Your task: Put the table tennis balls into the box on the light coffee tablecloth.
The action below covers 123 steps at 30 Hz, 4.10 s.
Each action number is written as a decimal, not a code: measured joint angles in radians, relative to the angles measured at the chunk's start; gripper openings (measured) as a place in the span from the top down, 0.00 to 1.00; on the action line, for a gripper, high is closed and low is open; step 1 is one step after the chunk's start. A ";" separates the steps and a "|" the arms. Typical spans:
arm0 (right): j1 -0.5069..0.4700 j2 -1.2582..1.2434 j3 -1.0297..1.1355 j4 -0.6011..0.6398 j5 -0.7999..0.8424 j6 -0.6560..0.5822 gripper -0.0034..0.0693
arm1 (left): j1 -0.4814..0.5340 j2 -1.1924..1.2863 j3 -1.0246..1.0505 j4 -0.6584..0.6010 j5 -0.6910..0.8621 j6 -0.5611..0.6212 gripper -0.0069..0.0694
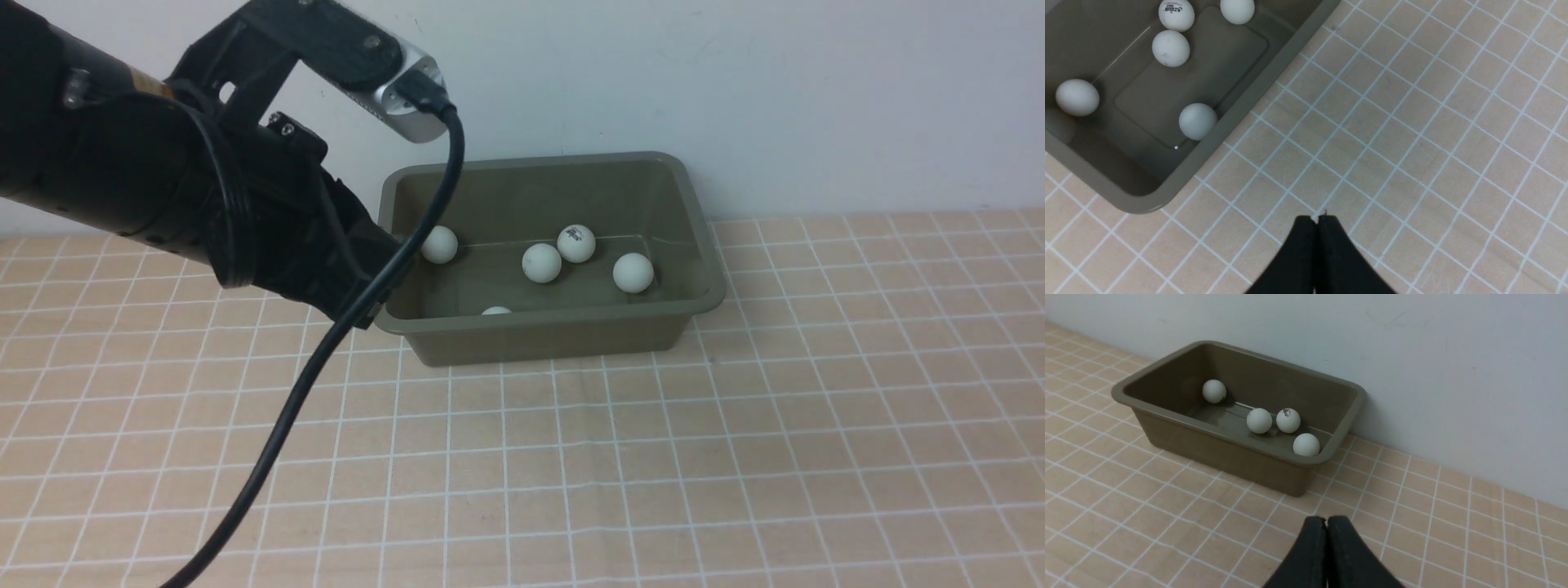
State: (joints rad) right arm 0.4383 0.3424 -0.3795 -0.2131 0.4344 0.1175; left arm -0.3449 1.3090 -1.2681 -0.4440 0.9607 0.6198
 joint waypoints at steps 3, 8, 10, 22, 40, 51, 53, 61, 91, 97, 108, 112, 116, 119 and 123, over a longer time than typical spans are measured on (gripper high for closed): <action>0.000 -0.029 0.021 0.000 -0.008 0.015 0.97 | 0.000 0.000 0.000 -0.005 0.000 0.003 1.00; 0.000 -0.033 0.028 -0.018 0.032 0.015 0.97 | 0.000 0.000 0.000 -0.023 -0.001 0.004 1.00; 0.000 -0.033 0.028 -0.022 0.044 0.015 0.97 | 0.000 0.000 0.000 -0.023 -0.001 0.005 1.00; 0.000 -0.033 0.028 -0.023 0.056 0.015 0.97 | 0.000 0.000 0.000 -0.052 -0.005 0.007 1.00; 0.000 -0.033 0.028 -0.023 0.057 0.015 0.97 | 0.000 0.000 0.000 -0.221 -0.079 0.005 1.00; 0.000 -0.033 0.028 -0.023 0.057 0.015 0.97 | 0.001 -0.152 0.002 -0.047 -0.156 0.012 1.00; 0.000 -0.033 0.028 -0.024 0.057 0.015 0.97 | 0.005 -0.230 0.002 -0.003 -0.156 0.013 1.00; 0.000 -0.033 0.028 -0.024 0.057 0.015 0.97 | 0.201 -0.474 0.063 0.022 -0.158 -0.010 1.00; 0.000 -0.033 0.028 -0.024 0.058 0.015 0.97 | 0.418 -1.141 1.080 0.009 -0.605 -0.065 1.00; 0.000 -0.033 0.028 -0.024 0.058 0.015 0.97 | 0.418 -1.194 1.143 0.290 -0.603 -0.391 1.00; 0.000 -0.033 0.028 -0.024 0.058 0.015 0.97 | 0.418 -1.315 1.163 0.450 -0.482 -0.565 1.00; 0.000 -0.033 0.028 -0.024 0.058 0.015 0.97 | 0.418 -1.320 1.197 0.457 -0.471 -0.565 1.00; 0.000 -0.033 0.028 -0.024 0.058 0.015 0.97 | 0.418 -1.321 1.240 0.460 -0.472 -0.565 1.00; 0.000 -0.033 0.028 -0.024 0.058 0.015 0.97 | 0.418 -1.321 1.247 0.462 -0.476 -0.564 1.00; 0.000 -0.033 0.028 -0.024 0.058 0.015 0.97 | 0.418 -1.321 1.279 0.467 -0.496 -0.549 1.00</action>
State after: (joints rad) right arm 0.4383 0.3094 -0.3516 -0.2374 0.4921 0.1329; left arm 0.0735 -0.0124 0.0109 0.0229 0.4642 0.0712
